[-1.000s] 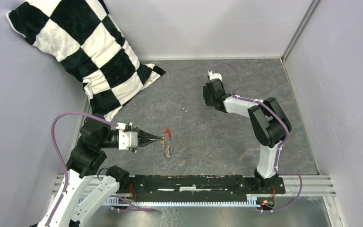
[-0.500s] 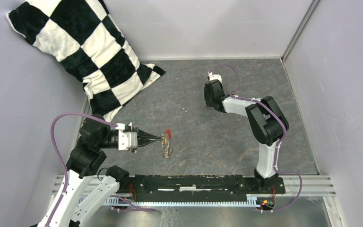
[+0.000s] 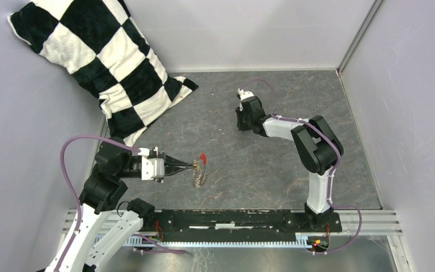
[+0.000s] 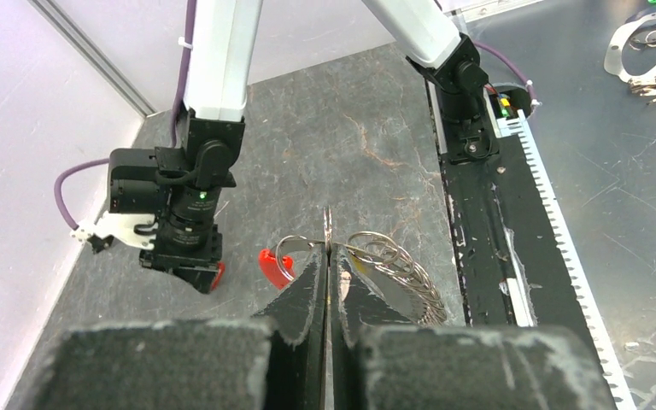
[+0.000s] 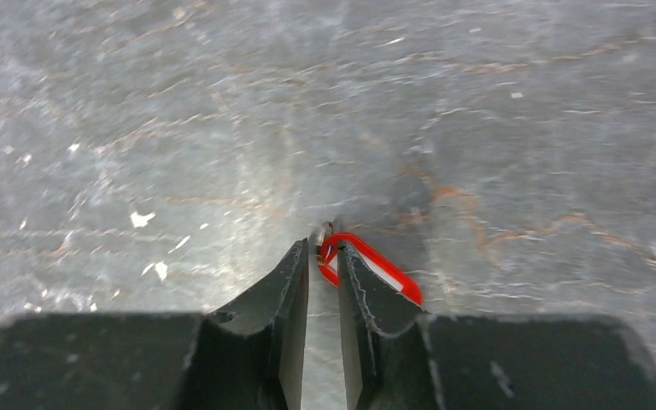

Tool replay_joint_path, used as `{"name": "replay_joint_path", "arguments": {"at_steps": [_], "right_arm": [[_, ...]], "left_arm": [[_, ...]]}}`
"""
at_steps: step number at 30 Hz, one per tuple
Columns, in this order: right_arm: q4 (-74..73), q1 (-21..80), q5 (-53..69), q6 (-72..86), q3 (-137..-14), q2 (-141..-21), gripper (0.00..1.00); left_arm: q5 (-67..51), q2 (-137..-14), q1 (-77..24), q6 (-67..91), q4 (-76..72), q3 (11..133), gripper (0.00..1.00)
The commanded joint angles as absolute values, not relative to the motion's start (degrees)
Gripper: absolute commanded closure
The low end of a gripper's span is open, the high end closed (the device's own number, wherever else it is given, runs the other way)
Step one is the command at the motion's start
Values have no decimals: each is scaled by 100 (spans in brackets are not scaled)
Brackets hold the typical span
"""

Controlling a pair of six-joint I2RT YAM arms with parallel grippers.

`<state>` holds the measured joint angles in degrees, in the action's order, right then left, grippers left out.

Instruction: Put the keys on the keyring

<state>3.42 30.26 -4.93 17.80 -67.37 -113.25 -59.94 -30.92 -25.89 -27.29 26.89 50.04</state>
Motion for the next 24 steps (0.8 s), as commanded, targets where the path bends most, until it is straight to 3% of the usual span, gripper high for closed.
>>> {"name": "replay_joint_path", "arguments": {"at_steps": [1,15,24], "right_arm": [[340,3251,217,1512,-6597,-11264,76],[502,4036,1175,1328,-5748,-10580,74],[71,4048,1238,673,-6006,-9774,54]], "left_arm": [[-5938,-2974,-2602,-2634,2479,5027,98],[-5975,-2953,-2602,-2602,2579,5133,98],[-5988,-2976,-2608,-2593,2576,5124,98]]}}
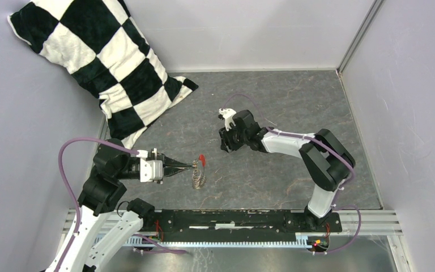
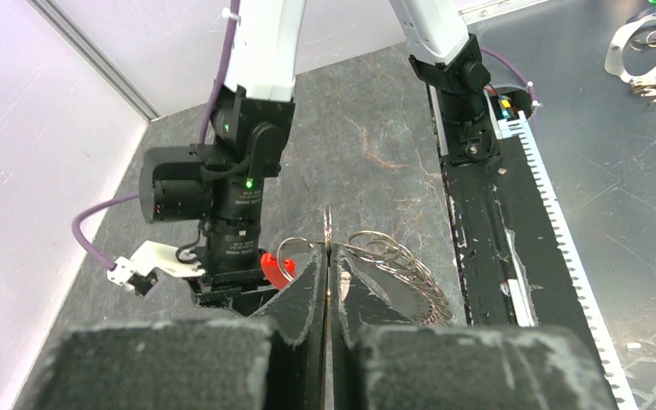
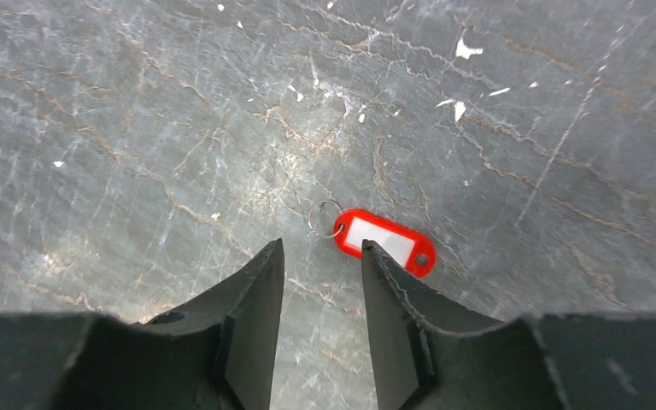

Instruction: Put the keys on the keyring

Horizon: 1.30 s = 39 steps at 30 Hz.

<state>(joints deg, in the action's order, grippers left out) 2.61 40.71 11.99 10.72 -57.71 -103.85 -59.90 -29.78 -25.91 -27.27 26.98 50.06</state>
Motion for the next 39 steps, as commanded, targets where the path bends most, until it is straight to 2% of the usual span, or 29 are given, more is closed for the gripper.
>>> {"name": "replay_joint_path", "arguments": {"at_steps": [1,5,8,10,14,22,28,30,35,39], "right_arm": [[12,4049,1122,623,-6034,-9638,51],[-218,4045,487,464,-5972,-9008,32],[181,4045,-245,545,-5469,-8282,23],[494,4048,-521,654,-5091,-7897,13],[679,4050,-624,772,-4550,-7603,2],[551,4053,-647,1236,-4280,-7599,2],[833,4397,-1028,1701,-4061,-7793,13],[881,4497,-909,1699,-4233,-8063,15],[1069,4713,-605,1513,-4693,-8742,29],[1161,4964,-584,1096,-4941,-9190,34]], "left_arm": [[-5993,-2983,-2602,-2586,2582,5134,98],[-6008,-2988,-2603,-2618,2639,5163,98],[-6012,-2981,-2602,-2615,2646,5176,98],[-6029,-2992,-2602,-2598,2646,5197,98],[-6037,-3025,-2602,-2575,2647,5254,98],[-6065,-2993,-2602,-2534,2724,5283,98],[-6047,-2997,-2604,-2579,2821,5248,98],[-6033,-3006,-2602,-2568,2817,5256,98],[-6011,-3049,-2602,-2531,2819,5309,98],[-6000,-3073,-2602,-2514,2821,5324,98]]}}
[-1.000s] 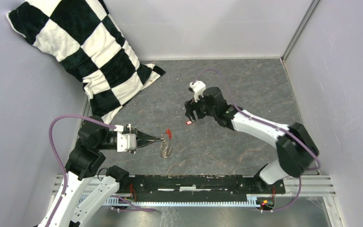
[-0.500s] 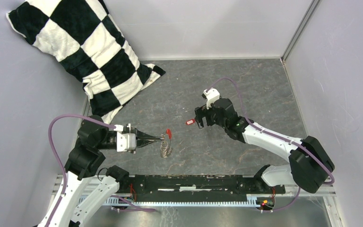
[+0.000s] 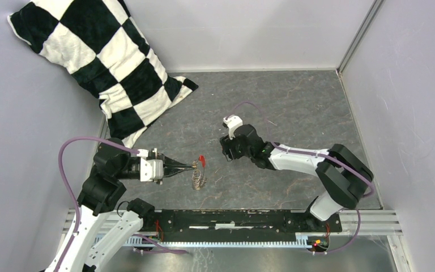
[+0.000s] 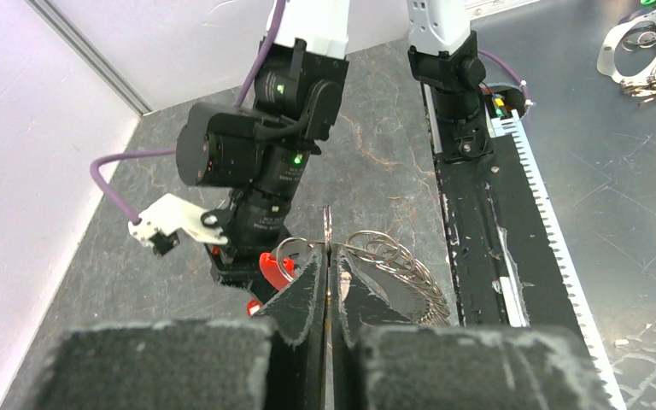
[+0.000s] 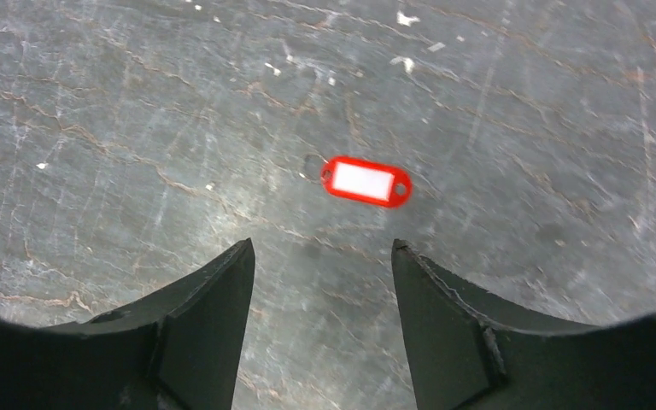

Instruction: Put the keys on the keyring

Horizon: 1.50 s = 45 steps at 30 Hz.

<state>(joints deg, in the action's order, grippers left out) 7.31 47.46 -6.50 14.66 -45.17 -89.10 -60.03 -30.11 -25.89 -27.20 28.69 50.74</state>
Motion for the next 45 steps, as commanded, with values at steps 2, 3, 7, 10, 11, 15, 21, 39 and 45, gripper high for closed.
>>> {"name": "replay_joint_path", "arguments": {"at_steps": [2,3,7,10,11,15,21,39,45], "right_arm": [[1114,5060,-639,905,-5088,-9421,34],[1039,5079,-682,828,-5186,-9536,34],[1028,5107,-905,765,-5422,-9928,34],[950,5106,-1175,738,-5583,-10177,37],[941,5106,-1222,706,-5625,-10245,38],[885,5127,-1377,561,-5769,-10451,43],[834,5137,-1503,370,-5822,-10576,56],[988,5102,-1185,170,-5480,-10049,100],[945,5064,-369,-504,-5357,-9216,100]], "left_arm": [[-5996,-3076,-2602,-2513,2816,5334,98],[-5998,-3081,-2602,-2514,2816,5339,98],[-5987,-3113,-2604,-2505,2821,5385,98],[-5991,-3103,-2602,-2490,2821,5403,98],[-5994,-3103,-2602,-2475,2816,5412,98],[-5982,-3103,-2602,-2435,2816,5457,98],[-5967,-3118,-2606,-2408,2819,5445,98],[-5919,-2989,-2608,-2206,2812,5450,98],[-6021,-2969,-2608,-2147,2812,5415,98]]}}
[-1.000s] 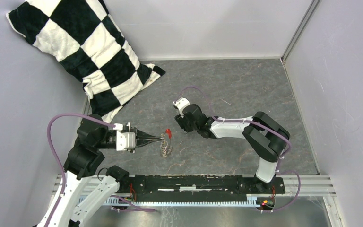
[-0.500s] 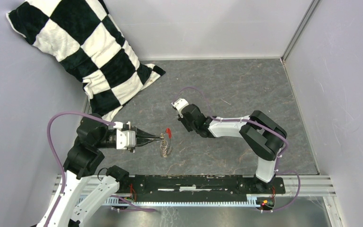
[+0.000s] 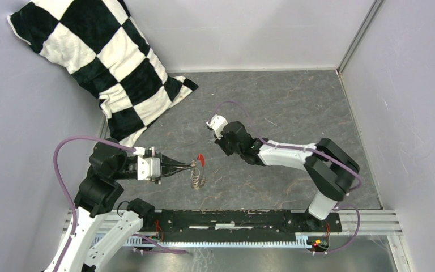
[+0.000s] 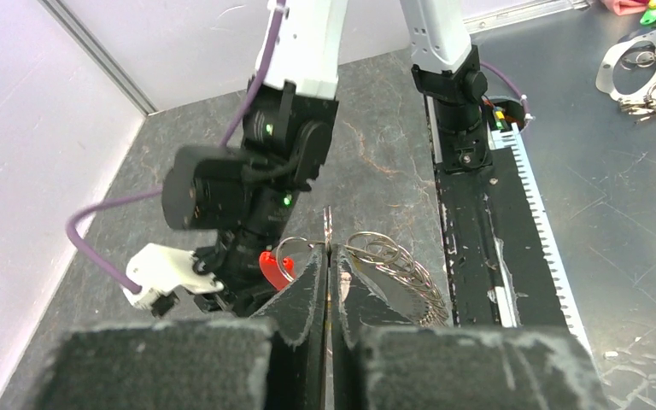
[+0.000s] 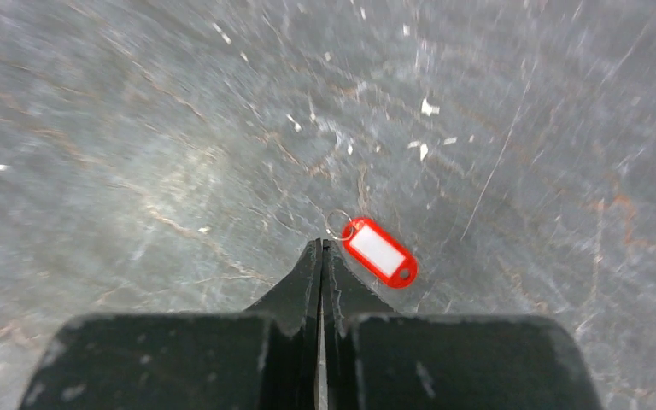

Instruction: Put the keys on the keyring

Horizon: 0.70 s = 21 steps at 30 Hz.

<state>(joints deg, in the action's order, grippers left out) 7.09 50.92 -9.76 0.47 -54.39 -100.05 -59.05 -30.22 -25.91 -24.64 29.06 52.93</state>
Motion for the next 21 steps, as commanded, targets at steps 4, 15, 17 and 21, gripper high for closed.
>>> {"name": "replay_joint_path", "arguments": {"at_steps": [4,15,17,21], "right_arm": [[1224,5055,361,-1073,-4820,-8300,100],[1141,4806,418,-688,-4523,-7862,63],[1095,4801,64,-440,-4804,-8342,56],[1314,4816,-244,-207,-5149,-9257,52]], "left_arm": [[-6078,-2954,-2602,-2162,2820,5414,98],[-6128,-2936,-2606,-2369,3103,5454,98],[-6128,-2942,-2607,-2353,3107,5449,98],[-6115,-2938,-2603,-2325,3104,5486,98]]}}
